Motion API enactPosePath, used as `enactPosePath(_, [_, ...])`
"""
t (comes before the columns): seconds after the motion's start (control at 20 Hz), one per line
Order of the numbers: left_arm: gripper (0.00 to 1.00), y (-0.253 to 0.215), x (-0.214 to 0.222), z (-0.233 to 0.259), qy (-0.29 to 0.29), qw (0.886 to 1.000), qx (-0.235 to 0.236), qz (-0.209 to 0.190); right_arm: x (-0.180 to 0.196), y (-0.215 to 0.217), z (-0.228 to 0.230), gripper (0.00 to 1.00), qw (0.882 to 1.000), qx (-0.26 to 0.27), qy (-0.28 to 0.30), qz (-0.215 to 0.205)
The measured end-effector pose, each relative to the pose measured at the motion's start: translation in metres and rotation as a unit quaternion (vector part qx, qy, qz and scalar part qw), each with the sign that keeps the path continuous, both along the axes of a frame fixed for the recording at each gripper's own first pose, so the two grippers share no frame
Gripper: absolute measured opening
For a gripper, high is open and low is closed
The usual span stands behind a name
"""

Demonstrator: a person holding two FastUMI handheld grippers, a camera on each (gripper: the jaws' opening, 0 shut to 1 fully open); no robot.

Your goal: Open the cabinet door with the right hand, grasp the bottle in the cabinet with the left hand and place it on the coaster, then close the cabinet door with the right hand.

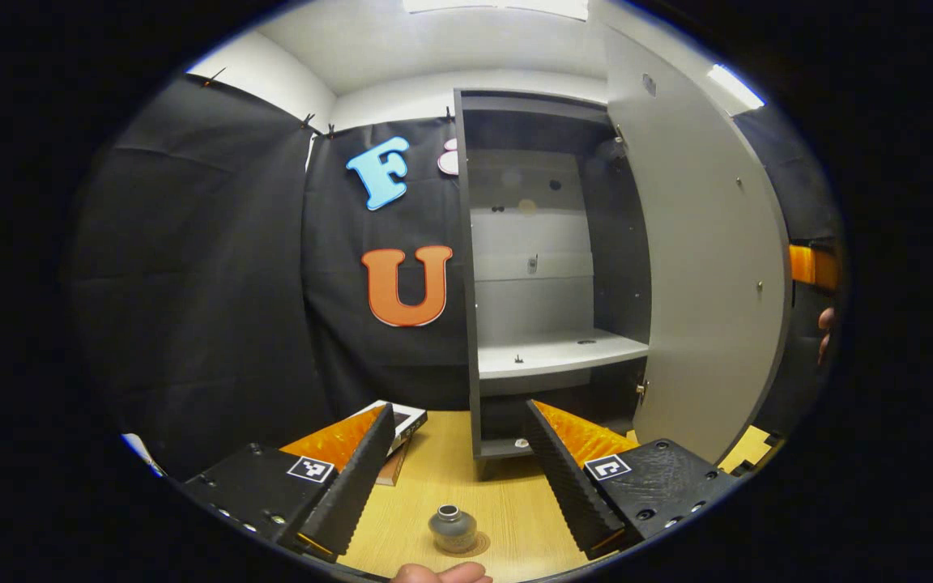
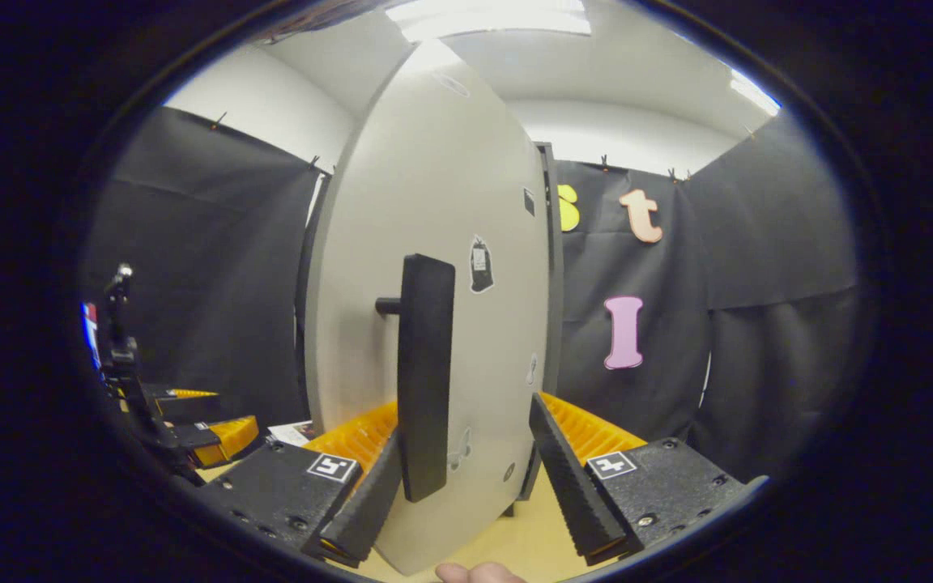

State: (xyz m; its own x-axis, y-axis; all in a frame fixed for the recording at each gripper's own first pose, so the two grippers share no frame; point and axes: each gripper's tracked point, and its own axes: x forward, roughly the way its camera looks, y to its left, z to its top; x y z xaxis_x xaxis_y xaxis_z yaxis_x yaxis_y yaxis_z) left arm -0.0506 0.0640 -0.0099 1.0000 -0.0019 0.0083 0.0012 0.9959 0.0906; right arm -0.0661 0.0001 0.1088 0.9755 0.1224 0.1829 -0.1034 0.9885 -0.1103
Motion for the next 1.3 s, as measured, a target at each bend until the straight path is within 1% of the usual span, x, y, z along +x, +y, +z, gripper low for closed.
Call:
enactPosePath(0.05, [0.96,-0.003,0.003,0.007,-0.007,1.000,0.004,-0.007,0.001,0.004,-0.001,0.89,1.000,-0.001,0.002,-0.006])
enactPosePath(0.1, [0.96,-0.005,0.006,0.010,-0.011,1.000,0.007,-0.014,0.000,0.008,-0.005,0.89,1.000,0.007,0.008,-0.007])
enactPosePath(0.2, [0.96,-0.009,0.010,0.012,-0.013,0.999,0.004,-0.032,-0.007,0.022,-0.010,0.89,0.999,0.029,0.022,0.008])
enactPosePath(0.3, [0.96,-0.010,0.012,0.017,-0.017,0.999,-0.002,-0.047,-0.015,0.037,-0.016,0.88,0.999,0.030,0.031,0.025])
enactPosePath(0.4, [0.96,-0.008,0.014,0.013,-0.011,0.998,-0.004,-0.058,-0.013,0.041,-0.018,0.89,0.998,0.036,0.035,0.029])
enactPosePath(0.5, [0.96,-0.001,0.014,0.009,-0.004,0.998,-0.008,-0.060,-0.003,0.045,-0.013,0.89,0.998,0.041,0.033,0.031])
enactPosePath(0.6, [0.96,0.011,0.010,0.009,0.000,0.999,-0.010,-0.050,0.009,0.056,-0.010,0.89,0.997,0.053,0.037,0.051])
enactPosePath(0.7, [0.96,0.026,0.004,0.009,0.002,0.999,-0.013,-0.031,0.020,0.076,-0.008,0.89,0.994,0.053,0.042,0.086])
enactPosePath(0.8, [0.96,0.037,-0.001,0.005,0.010,1.000,-0.025,-0.011,0.026,0.109,-0.022,0.89,0.986,0.040,0.073,0.143])
enactPosePath(0.85, [0.96,0.042,-0.004,0.004,0.013,0.999,-0.033,-0.001,0.031,0.119,-0.027,0.89,0.983,0.033,0.086,0.160])
enactPosePath(0.95, [0.96,0.044,-0.008,0.007,0.017,0.999,-0.046,0.010,0.033,0.121,-0.027,0.90,0.979,0.029,0.091,0.180])
enactPosePath(1.0, [0.97,0.044,-0.008,0.007,0.019,0.998,-0.050,0.014,0.036,0.117,-0.024,0.90,0.980,0.028,0.088,0.178])
enactPosePath(1.05, [0.96,0.042,-0.008,0.007,0.023,0.998,-0.053,0.016,0.036,0.113,-0.021,0.87,0.981,0.030,0.085,0.174])
enactPosePath(1.1, [0.96,0.037,-0.006,0.007,0.023,0.998,-0.055,0.016,0.035,0.110,-0.020,0.89,0.981,0.035,0.085,0.169])
enactPosePath(1.15, [0.96,0.032,-0.004,0.008,0.025,0.998,-0.058,0.014,0.037,0.103,-0.019,0.89,0.982,0.041,0.086,0.160])
enactPosePath(1.25, [0.95,0.019,0.003,0.010,0.028,0.998,-0.062,0.006,0.039,0.085,-0.017,0.90,0.985,0.054,0.088,0.140])
enactPosePath(1.3, [0.95,0.014,0.007,0.010,0.032,0.998,-0.061,0.006,0.045,0.067,-0.016,0.90,0.987,0.057,0.088,0.120])
